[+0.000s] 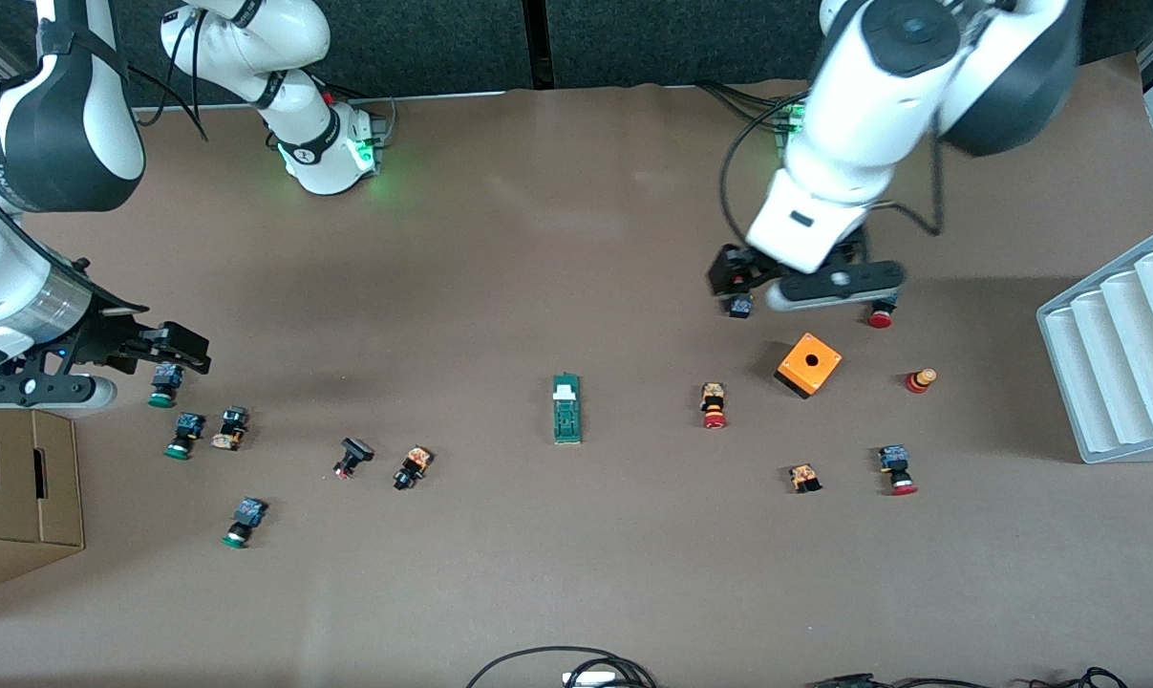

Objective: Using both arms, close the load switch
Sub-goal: 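Move the left gripper over the green load switch and lower it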

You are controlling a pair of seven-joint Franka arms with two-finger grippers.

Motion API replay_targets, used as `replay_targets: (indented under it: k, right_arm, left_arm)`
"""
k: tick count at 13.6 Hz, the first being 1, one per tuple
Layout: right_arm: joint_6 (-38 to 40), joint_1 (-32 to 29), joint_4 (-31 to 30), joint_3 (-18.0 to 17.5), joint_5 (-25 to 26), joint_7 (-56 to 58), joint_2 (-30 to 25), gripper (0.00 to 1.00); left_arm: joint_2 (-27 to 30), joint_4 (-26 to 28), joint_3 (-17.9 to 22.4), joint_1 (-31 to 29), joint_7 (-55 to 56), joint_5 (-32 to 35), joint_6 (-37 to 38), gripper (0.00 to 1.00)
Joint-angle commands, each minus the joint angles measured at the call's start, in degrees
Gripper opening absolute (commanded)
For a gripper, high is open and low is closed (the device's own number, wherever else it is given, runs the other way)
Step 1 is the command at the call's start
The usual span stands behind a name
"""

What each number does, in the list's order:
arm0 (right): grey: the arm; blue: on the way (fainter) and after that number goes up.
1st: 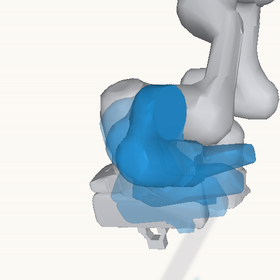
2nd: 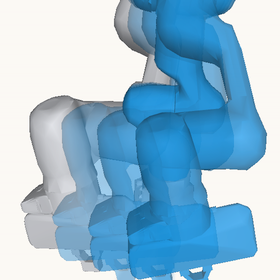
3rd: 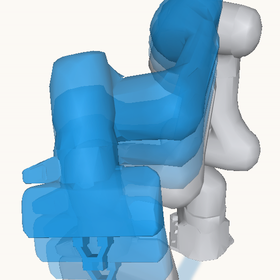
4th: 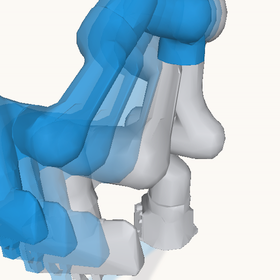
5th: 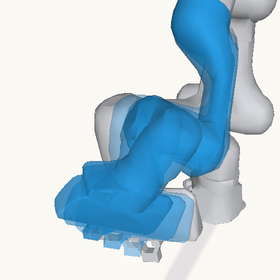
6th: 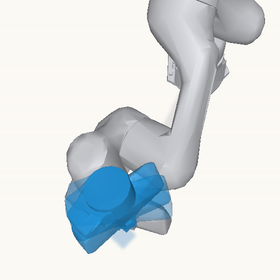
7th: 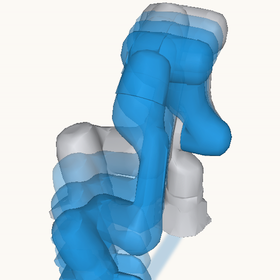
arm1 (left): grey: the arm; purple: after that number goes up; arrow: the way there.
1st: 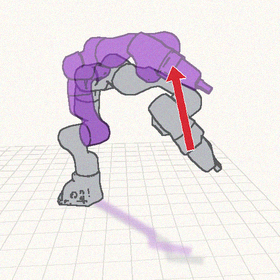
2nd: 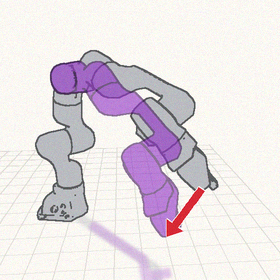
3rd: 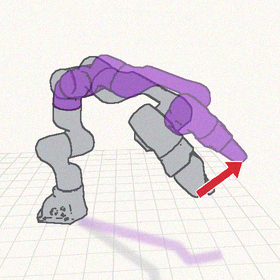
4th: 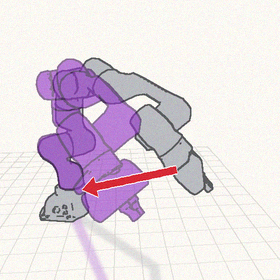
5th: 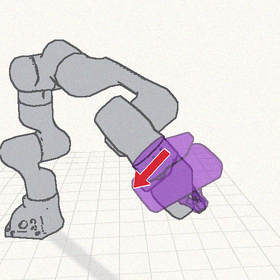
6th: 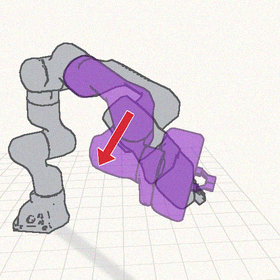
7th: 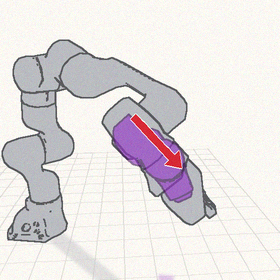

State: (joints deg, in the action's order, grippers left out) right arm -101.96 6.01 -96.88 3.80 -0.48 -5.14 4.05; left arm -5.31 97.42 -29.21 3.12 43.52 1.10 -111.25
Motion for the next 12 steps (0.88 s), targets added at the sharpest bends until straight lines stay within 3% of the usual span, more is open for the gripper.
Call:
replay_targets:
  k: [1,5,9,12]
  right_arm:
    - [-0.5,0.1,0.9,0.1,0.5,0.6,0.7,1.0]
    - [-0.6,0.0,0.8,0.1,0.5,0.7,0.7,1.0]
    - [-0.6,0.0,0.8,0.1,0.5,0.6,0.7,1.0]
    - [-0.5,0.0,0.8,0.1,0.5,0.6,0.8,1.0]
  left_arm:
    - [-3.5,-0.7,-2.2,0.7,7.2,0.7,-6.4,1.0]
    - [-9.4,-1.2,-2.3,7.1,20.1,12.9,-13.7,1.0]
    - [-13.0,-1.0,-2.3,11.5,28.3,20.2,-17.2,1.0]
    - [-17.3,-0.9,-2.3,14.8,33.9,32.8,-19.3,1.0]
